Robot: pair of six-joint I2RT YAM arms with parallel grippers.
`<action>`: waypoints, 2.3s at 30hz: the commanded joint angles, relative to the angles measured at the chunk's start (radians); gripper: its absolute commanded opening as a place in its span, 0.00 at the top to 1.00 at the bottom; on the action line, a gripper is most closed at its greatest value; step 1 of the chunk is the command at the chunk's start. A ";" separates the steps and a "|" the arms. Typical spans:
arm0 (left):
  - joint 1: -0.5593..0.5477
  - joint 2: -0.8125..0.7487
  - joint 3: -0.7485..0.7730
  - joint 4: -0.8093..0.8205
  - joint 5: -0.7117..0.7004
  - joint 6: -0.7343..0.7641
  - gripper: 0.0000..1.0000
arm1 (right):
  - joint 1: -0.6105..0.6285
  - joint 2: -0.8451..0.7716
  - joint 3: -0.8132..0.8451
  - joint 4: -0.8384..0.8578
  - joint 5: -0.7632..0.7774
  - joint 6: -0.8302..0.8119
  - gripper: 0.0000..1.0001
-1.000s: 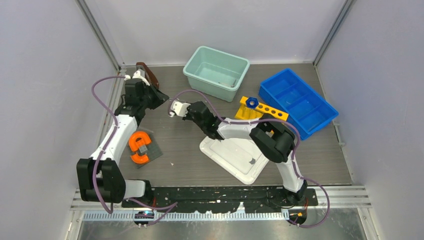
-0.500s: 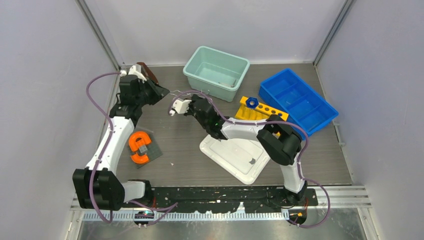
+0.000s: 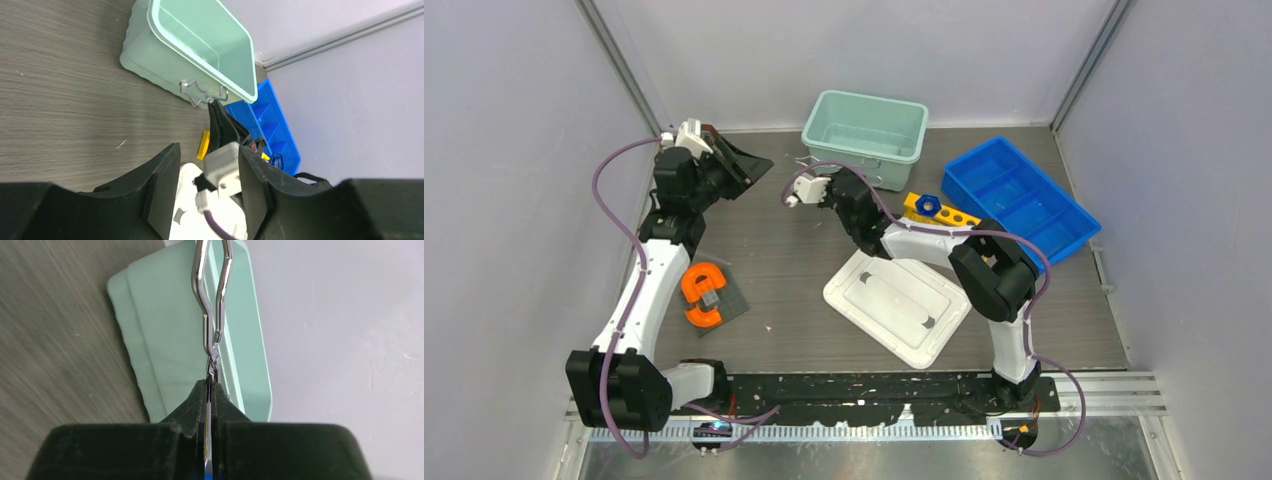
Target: Organize the chemistry lab equipment
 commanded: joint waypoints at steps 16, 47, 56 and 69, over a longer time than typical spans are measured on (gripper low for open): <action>0.004 -0.058 0.052 -0.175 -0.180 0.183 0.42 | -0.050 -0.126 0.093 -0.003 -0.079 0.048 0.99; 0.002 -0.173 -0.143 -0.287 -0.019 0.332 0.36 | -0.296 0.277 0.697 -0.420 -0.143 0.182 0.79; -0.003 -0.183 -0.139 -0.301 -0.061 0.355 0.34 | -0.287 0.226 0.683 -0.511 -0.120 0.202 0.63; -0.002 -0.155 -0.125 -0.374 -0.411 0.230 0.32 | -0.139 -0.103 0.492 -0.563 -0.009 0.318 0.60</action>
